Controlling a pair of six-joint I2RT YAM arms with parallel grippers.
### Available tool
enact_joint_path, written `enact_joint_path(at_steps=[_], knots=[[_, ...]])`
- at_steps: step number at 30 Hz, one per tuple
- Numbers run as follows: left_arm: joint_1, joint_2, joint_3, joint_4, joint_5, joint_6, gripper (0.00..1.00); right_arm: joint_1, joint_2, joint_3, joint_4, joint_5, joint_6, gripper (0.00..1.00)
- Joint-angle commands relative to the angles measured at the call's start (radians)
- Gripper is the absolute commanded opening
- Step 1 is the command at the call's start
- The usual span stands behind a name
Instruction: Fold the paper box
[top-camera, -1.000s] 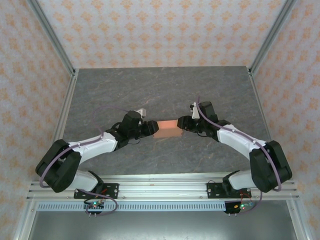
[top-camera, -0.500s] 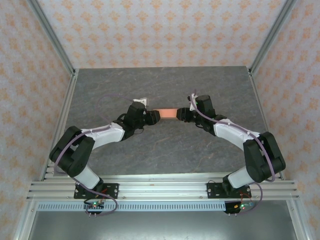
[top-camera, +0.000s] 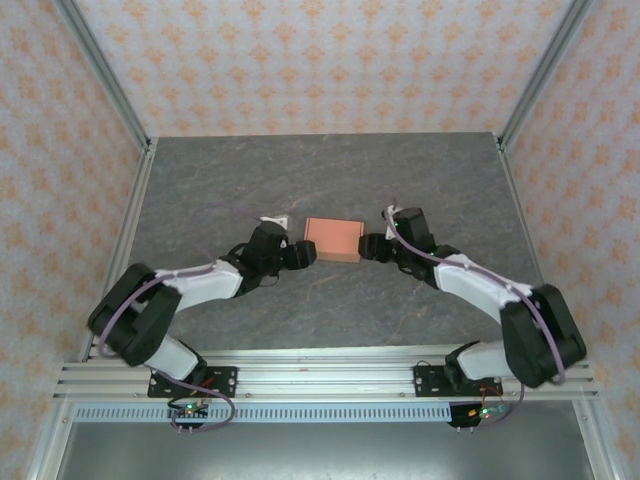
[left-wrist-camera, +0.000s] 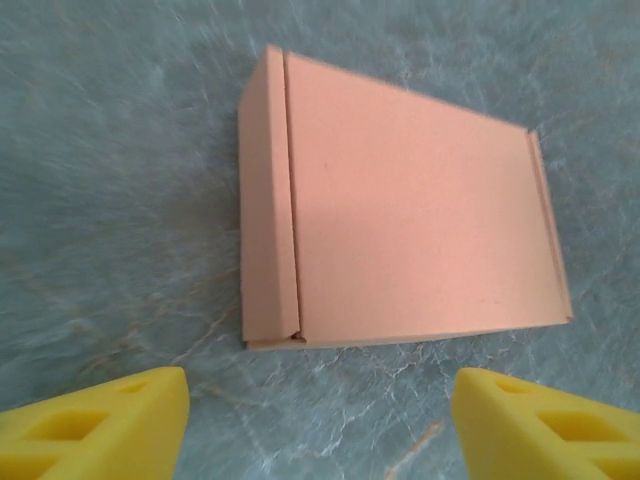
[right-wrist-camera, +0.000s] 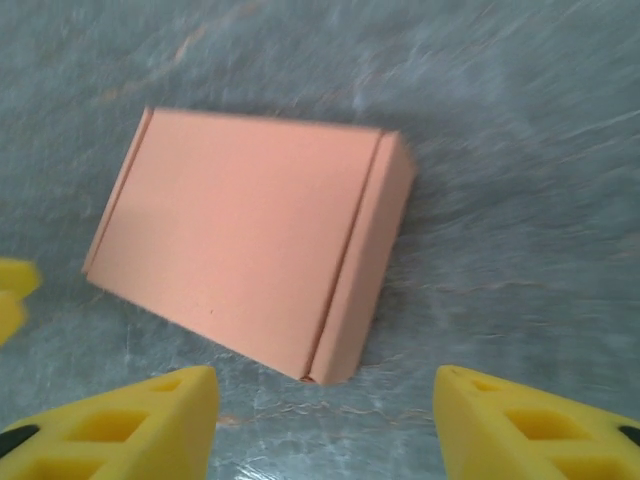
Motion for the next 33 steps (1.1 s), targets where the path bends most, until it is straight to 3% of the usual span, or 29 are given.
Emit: enact_joint_path(at_steps=[1,5,9,12,15,17,20,24,29,31,33], knots=[[0.003,-0.172,-0.025,-0.152,-0.306,0.027,0.74,-0.002,-0.119,0.030,-0.166,0.368,0.019,0.62],[0.020,-0.335,-0.066,-0.153,-0.592,0.125,0.83,-0.014,-0.172,0.030,-0.134,0.745,-0.008,0.72],[0.076,-0.414,-0.100,-0.114,-0.807,0.230,1.00,-0.024,-0.164,-0.024,0.028,0.979,-0.130,0.89],[0.190,-0.431,-0.119,-0.096,-0.831,0.269,1.00,-0.081,-0.145,-0.085,0.158,1.031,-0.185,0.94],[0.274,-0.411,-0.166,0.028,-0.849,0.395,1.00,-0.166,-0.132,-0.170,0.306,0.964,-0.213,0.99],[0.327,-0.369,-0.223,0.185,-0.758,0.508,1.00,-0.214,-0.114,-0.240,0.439,0.872,-0.237,0.99],[0.408,-0.241,-0.238,0.311,-0.565,0.554,1.00,-0.263,-0.049,-0.323,0.633,0.730,-0.281,0.99],[0.425,-0.084,-0.193,0.375,-0.505,0.608,1.00,-0.298,0.024,-0.362,0.823,0.603,-0.325,0.99],[0.486,0.038,-0.213,0.521,-0.370,0.601,1.00,-0.352,0.162,-0.346,0.905,0.462,-0.302,0.99],[0.508,0.047,-0.209,0.515,-0.269,0.614,1.00,-0.353,0.220,-0.352,0.972,0.439,-0.313,0.99],[0.525,0.047,-0.208,0.513,-0.224,0.612,1.00,-0.353,0.226,-0.317,0.902,0.460,-0.300,0.99]])
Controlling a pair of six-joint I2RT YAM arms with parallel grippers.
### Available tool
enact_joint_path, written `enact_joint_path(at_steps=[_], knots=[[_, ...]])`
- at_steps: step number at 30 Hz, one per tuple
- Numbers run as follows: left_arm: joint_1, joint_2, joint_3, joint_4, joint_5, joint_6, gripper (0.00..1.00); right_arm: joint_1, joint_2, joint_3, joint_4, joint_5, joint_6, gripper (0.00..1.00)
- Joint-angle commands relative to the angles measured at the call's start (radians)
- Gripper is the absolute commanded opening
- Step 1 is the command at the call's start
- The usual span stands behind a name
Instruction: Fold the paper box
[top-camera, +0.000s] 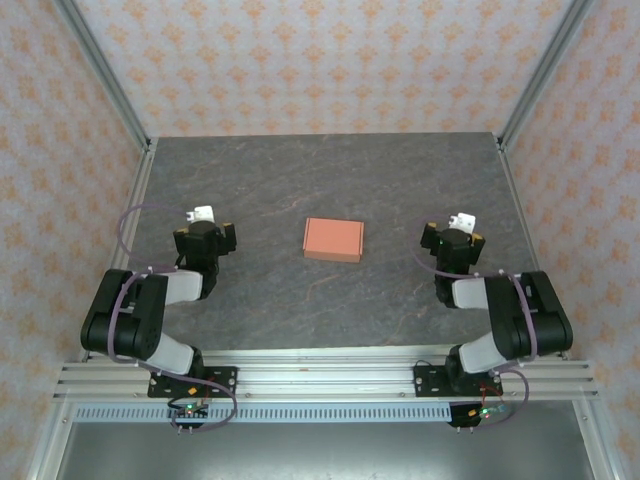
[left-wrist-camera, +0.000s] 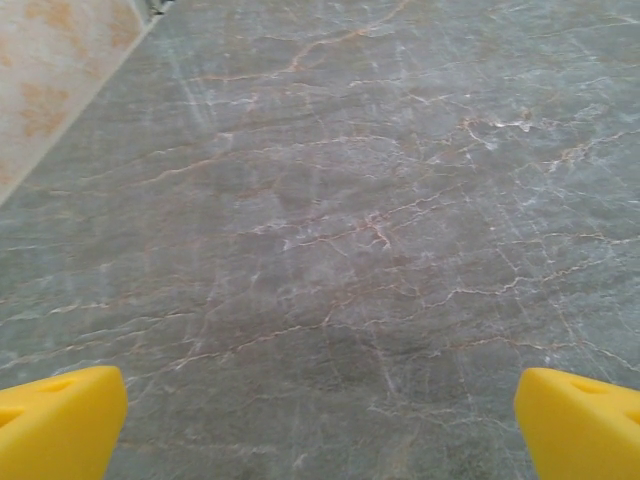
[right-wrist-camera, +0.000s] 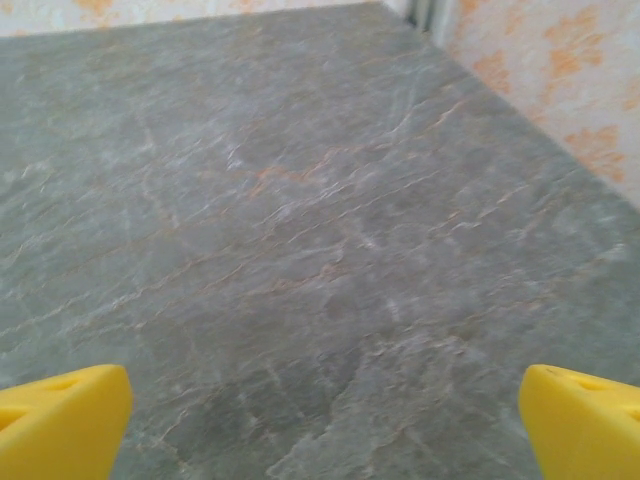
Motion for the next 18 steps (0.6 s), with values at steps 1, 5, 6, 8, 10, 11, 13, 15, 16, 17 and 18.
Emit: enact_joint_path(at_steps=[1,5,6,8,10,11,13,15,16,17,18], knots=[[0.019,0.000,0.010,0.086,0.123,0.028,1.00,-0.022,0.021,0.067,0.003,-0.066,0.009,0.99],[0.019,0.000,0.010,0.088,0.121,0.030,1.00,-0.056,0.022,0.091,-0.037,-0.120,0.033,0.99],[0.019,0.000,0.010,0.087,0.121,0.031,1.00,-0.056,0.019,0.092,-0.045,-0.121,0.033,0.99],[0.019,0.000,0.010,0.089,0.120,0.031,1.00,-0.056,0.020,0.091,-0.041,-0.120,0.033,0.99],[0.017,0.000,0.009,0.089,0.119,0.031,1.00,-0.056,0.020,0.086,-0.035,-0.120,0.030,0.99],[0.017,0.000,0.010,0.089,0.120,0.032,1.00,-0.056,0.018,0.087,-0.036,-0.120,0.030,0.99],[0.017,0.000,0.009,0.090,0.119,0.032,1.00,-0.056,0.021,0.089,-0.038,-0.121,0.030,0.99],[0.017,0.000,0.009,0.090,0.117,0.032,1.00,-0.056,0.023,0.094,-0.041,-0.123,0.030,0.99],[0.017,0.000,0.009,0.089,0.119,0.031,1.00,-0.056,0.022,0.091,-0.041,-0.124,0.030,0.99],[0.017,0.000,0.009,0.089,0.118,0.032,1.00,-0.056,0.020,0.085,-0.031,-0.122,0.029,0.99],[0.018,0.000,0.009,0.090,0.119,0.033,1.00,-0.056,0.021,0.088,-0.034,-0.123,0.030,0.99]])
